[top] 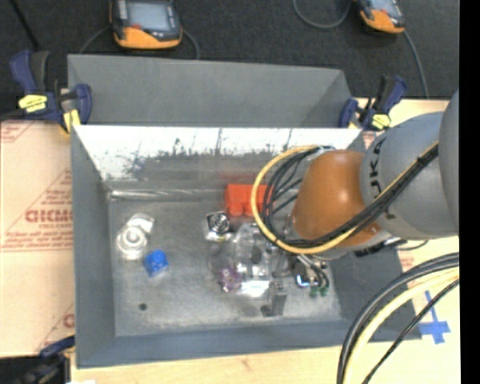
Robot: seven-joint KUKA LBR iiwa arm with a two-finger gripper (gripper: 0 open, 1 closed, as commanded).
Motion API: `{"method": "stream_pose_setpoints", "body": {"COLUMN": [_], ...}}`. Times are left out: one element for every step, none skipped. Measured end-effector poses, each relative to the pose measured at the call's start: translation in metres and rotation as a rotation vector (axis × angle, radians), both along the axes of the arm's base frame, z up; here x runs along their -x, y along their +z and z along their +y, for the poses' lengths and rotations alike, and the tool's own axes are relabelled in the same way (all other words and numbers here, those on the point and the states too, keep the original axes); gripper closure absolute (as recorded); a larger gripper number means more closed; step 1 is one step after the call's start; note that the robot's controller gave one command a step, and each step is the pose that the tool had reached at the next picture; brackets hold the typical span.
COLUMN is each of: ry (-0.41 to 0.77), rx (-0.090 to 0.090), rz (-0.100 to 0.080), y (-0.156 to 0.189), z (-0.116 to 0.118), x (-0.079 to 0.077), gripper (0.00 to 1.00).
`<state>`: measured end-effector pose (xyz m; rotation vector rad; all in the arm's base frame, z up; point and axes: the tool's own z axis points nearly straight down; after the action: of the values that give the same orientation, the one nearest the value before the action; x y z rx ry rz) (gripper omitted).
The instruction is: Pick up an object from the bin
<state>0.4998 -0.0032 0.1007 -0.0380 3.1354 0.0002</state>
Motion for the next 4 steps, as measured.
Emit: {"method": "stream_pose_setpoints", "body": {"ry": [-0.086,-0.209,-0.201,-0.2], "rx": [0.0,-0.002,-0.001,-0.001], "rz": [0.001,0.009,0.009,0.008], "y": [0.0,-0.031,-0.031,-0.029], "z": [0.006,0.008,0.007,0.007], "x": [-0.024,-0.028,-0.028,-0.028], "gripper": [0.0,0.0,0.0,1.0]}}
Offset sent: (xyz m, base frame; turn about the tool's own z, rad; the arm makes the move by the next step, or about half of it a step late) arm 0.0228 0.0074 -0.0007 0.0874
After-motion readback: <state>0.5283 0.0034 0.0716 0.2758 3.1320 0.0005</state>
